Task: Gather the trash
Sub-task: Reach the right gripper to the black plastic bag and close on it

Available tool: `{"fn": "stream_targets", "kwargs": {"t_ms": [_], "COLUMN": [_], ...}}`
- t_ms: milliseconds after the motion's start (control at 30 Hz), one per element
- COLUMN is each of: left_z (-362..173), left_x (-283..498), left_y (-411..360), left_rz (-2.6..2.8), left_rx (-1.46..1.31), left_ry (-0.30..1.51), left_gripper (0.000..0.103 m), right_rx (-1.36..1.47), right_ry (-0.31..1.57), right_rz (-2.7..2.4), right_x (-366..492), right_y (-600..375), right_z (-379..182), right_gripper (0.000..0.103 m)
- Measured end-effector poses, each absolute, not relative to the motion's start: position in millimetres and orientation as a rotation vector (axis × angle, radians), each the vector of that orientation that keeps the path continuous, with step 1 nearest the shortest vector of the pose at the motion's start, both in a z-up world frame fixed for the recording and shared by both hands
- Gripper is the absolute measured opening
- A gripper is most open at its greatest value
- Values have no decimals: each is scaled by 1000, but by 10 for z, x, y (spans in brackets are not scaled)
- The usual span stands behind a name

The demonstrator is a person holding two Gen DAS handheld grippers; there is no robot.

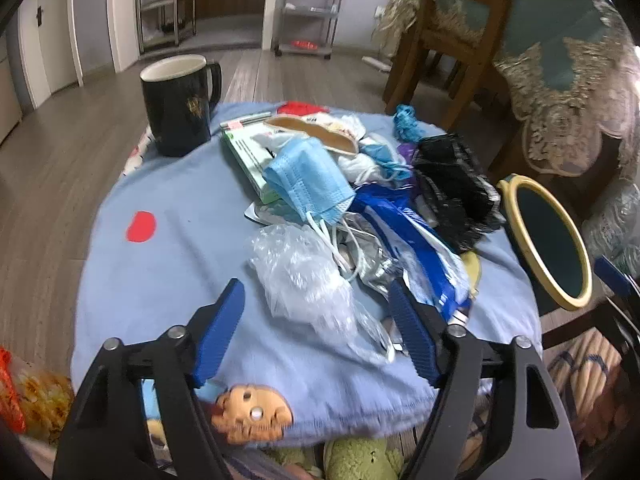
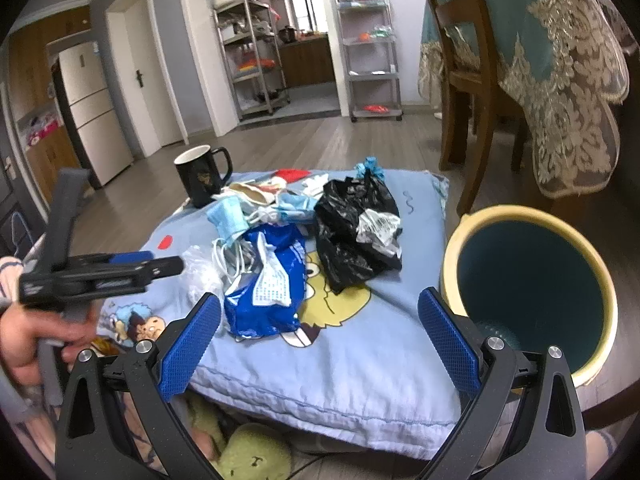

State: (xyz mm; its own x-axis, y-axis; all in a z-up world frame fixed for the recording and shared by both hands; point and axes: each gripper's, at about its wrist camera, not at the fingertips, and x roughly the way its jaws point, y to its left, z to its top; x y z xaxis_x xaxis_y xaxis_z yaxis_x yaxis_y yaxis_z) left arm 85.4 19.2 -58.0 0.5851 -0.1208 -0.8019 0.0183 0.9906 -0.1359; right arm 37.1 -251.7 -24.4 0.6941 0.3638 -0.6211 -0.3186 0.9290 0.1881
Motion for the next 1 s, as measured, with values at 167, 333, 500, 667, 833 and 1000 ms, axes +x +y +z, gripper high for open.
{"fn": "stream_targets", "kwargs": {"t_ms": [167,333,500,667,833,1000], "left_z": [-833,-910,-757,-502,-199,-217], "left_x": [1133,1144,982,954,1107,1209], "left_y": [222,354,471,636,799,818], "left_rz": [-80,-85,-85,-82,-96,-91], "left_rx": [-125,-208,-256,-296,-296,-329], "left_ry": [1022,1074,1059,1025,975,951], "left_gripper": [44,10,7,7,7,7], "right_rx": [82,95,121,135,80,35], "right_ry": [738,751,757,774,817,903], "right_rz": [377,376,374,369,349,323], "right_x": [423,528,769,1182,1672,2042], "right_y": [-2531,-2515,-2527,-2524,-2383,-2260], "right_z": [-300,-322,-274,-195,-219,-489], "right_gripper": [98,98,98,98,98,92]}}
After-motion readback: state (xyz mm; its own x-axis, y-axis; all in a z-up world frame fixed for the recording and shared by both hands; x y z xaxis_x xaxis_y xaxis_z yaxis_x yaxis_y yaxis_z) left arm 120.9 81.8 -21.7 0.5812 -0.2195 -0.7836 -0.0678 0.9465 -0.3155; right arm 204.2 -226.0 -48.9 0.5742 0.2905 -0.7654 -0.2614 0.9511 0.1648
